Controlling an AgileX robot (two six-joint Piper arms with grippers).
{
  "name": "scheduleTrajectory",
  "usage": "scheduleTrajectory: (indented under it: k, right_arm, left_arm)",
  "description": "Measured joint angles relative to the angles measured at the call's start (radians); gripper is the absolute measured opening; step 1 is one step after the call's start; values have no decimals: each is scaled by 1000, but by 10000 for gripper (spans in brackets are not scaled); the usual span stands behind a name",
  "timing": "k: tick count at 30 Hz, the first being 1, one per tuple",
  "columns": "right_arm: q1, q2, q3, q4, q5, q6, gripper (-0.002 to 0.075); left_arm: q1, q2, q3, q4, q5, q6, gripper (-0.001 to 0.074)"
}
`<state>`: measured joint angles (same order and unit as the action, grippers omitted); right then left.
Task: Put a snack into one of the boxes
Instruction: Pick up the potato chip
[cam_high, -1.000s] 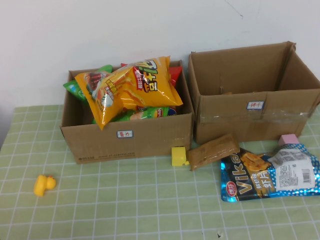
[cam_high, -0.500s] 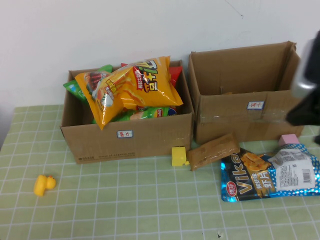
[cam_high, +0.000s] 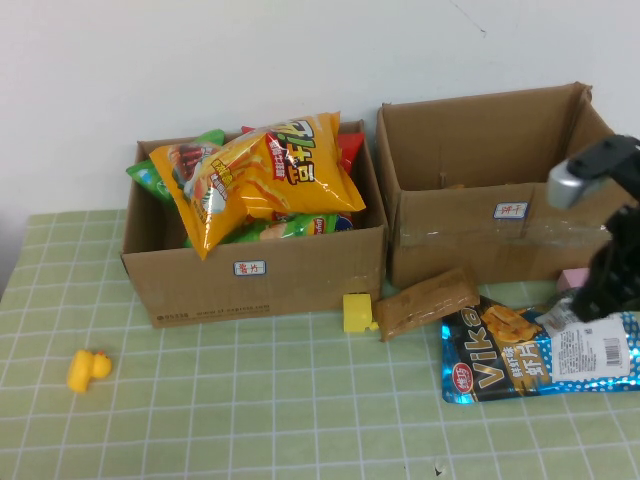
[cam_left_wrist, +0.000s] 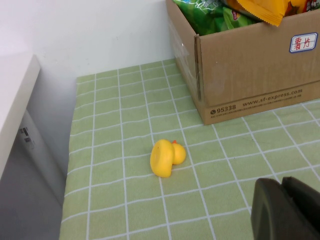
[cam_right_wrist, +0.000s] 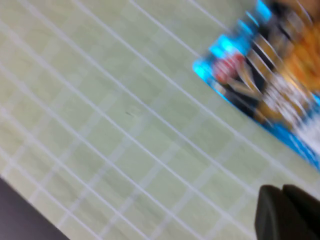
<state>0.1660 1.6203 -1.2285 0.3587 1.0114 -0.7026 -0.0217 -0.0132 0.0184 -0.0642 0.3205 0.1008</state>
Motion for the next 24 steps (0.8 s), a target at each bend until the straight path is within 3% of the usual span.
scheduleTrajectory:
  k: [6,9,11,16,18,24]
  right_arm:
    - [0,0,2,-209,-2,288,-1]
    - [-6,5,2,-264,-29,374,39]
    - [-22,20,2,-273,-48,401,114]
    - [-95,115,2,-274,-90,495,463]
    - [-121,161,2,-274,-104,516,559]
    - [-150,308,2,-263,-214,527,640]
  left_arm:
    - [0,0,0,0,0,0,-1]
    - [0,0,0,0,0,0,-1]
    - [0,0,0,0,0,0,-1]
    - [0,0,0,2,0,0,-1]
    - [0,0,0,2,0,-1,-1]
    - [0,0,0,2,0,-1,-1]
